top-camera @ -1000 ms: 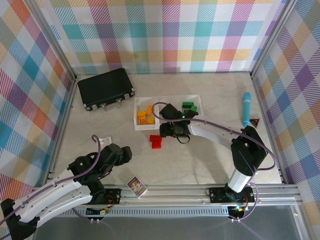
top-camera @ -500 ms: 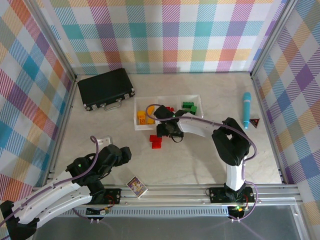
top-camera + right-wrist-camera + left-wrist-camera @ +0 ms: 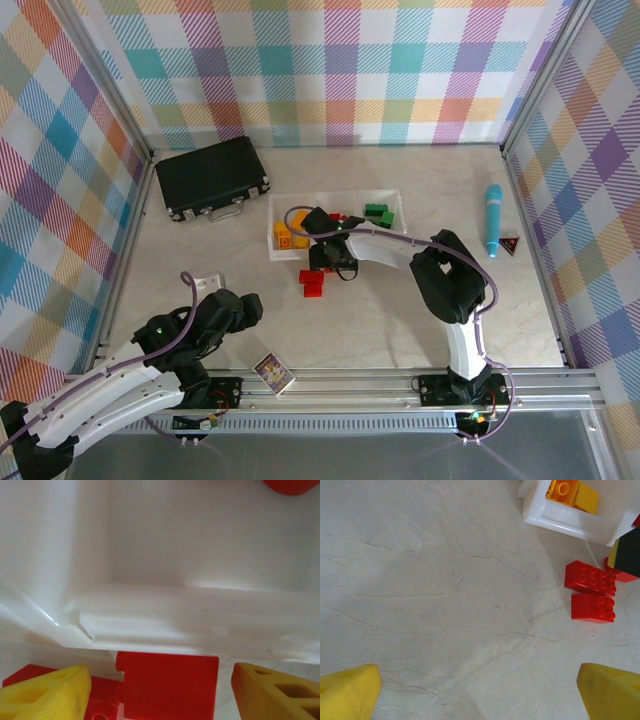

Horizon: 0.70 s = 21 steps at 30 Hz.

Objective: Sort the legos into containers by color
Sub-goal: Pick up the lego from the center of the table.

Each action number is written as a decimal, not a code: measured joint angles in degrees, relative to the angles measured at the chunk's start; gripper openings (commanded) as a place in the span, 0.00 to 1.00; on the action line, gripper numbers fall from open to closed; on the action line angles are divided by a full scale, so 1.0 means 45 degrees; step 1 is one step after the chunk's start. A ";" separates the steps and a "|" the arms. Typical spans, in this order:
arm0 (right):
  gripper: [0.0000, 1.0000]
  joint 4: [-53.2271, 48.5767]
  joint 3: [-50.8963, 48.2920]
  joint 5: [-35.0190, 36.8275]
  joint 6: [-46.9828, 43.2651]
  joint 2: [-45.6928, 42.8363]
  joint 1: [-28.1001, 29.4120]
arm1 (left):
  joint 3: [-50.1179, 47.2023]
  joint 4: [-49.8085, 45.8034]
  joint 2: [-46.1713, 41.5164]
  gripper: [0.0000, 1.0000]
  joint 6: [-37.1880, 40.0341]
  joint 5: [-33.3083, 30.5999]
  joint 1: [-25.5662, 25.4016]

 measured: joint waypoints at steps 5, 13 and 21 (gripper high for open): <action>0.55 -0.0049 0.0379 0.0005 -0.0321 0.0228 -0.0019 | 0.0000 -0.0058 0.0000 1.00 0.0000 0.0000 0.0000; 0.44 -0.0199 0.0481 -0.0005 -0.0520 0.0267 -0.0117 | 0.0000 -0.0282 0.0000 1.00 0.0005 -0.0053 0.0000; 0.33 -0.0238 0.0505 0.0000 -0.0520 0.0262 -0.0160 | 0.0000 -0.0301 -0.0141 1.00 0.0005 -0.0141 0.0000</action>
